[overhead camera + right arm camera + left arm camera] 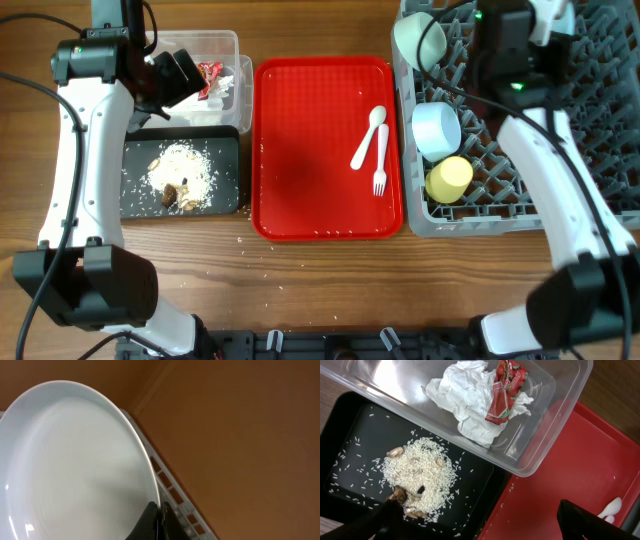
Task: Sort waste into correct bins and load items into the dishwasher rack
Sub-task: 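Grasp the light-blue plate with the right gripper and stand it in the rack, then grasp the white fork with the right gripper and put it in the rack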
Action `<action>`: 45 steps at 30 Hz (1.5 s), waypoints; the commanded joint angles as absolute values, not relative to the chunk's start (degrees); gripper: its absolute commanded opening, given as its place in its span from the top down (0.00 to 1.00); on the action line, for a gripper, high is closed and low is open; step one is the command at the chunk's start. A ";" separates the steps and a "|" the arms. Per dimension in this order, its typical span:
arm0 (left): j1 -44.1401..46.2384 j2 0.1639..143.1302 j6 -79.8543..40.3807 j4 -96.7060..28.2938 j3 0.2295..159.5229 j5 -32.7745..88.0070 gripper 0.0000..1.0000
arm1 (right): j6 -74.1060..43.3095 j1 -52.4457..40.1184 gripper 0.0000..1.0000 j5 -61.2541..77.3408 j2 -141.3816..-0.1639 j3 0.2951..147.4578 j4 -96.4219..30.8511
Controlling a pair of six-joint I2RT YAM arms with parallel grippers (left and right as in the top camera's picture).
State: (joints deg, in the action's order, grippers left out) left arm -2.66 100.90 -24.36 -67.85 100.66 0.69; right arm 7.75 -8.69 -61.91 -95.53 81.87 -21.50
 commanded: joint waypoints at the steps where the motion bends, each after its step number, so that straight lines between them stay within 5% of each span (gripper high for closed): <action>1: -2.74 100.22 -24.91 -67.79 101.25 0.12 0.00 | 10.55 -8.80 0.96 -62.72 -100.44 82.02 -18.74; 8: -2.74 100.22 -24.88 -67.79 101.25 0.12 0.00 | 10.52 -8.80 0.95 -53.69 -105.51 82.02 -17.12; 9: -2.74 100.22 -24.91 -67.79 101.25 0.12 0.00 | 10.52 -8.80 0.69 -51.31 -105.54 82.02 -17.17; 10: -2.74 100.22 -24.91 -67.79 101.25 0.12 0.00 | 10.37 -8.80 0.54 -49.69 -105.54 82.02 -17.10; 12: -2.74 100.22 -24.91 -67.79 101.25 0.12 0.00 | 9.30 -8.80 0.44 -49.43 -105.54 82.02 -17.04; 21: -2.74 100.22 -24.88 -67.79 101.25 0.12 0.00 | 7.73 -17.37 0.38 -41.41 -89.32 82.61 -24.32; 25: -2.74 100.22 -24.88 -67.81 101.25 0.12 0.00 | -17.56 -28.12 0.36 -12.69 -88.25 81.97 -37.08; 29: -2.74 100.22 -24.91 -67.79 101.25 0.12 0.00 | -38.22 -29.78 0.37 -3.03 -97.49 81.08 -46.87; 36: -2.74 100.22 -24.88 -67.79 101.25 0.12 0.00 | -34.26 -29.78 0.41 -1.21 -106.59 80.86 -57.49; 45: -2.74 100.25 -24.91 -67.79 101.25 0.12 0.00 | -34.50 -29.61 0.49 -4.99 -112.20 74.91 -53.76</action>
State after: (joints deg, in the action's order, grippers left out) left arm -2.66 100.90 -24.36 -67.83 100.66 0.69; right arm -34.44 -29.69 -2.46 -111.42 76.20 -54.78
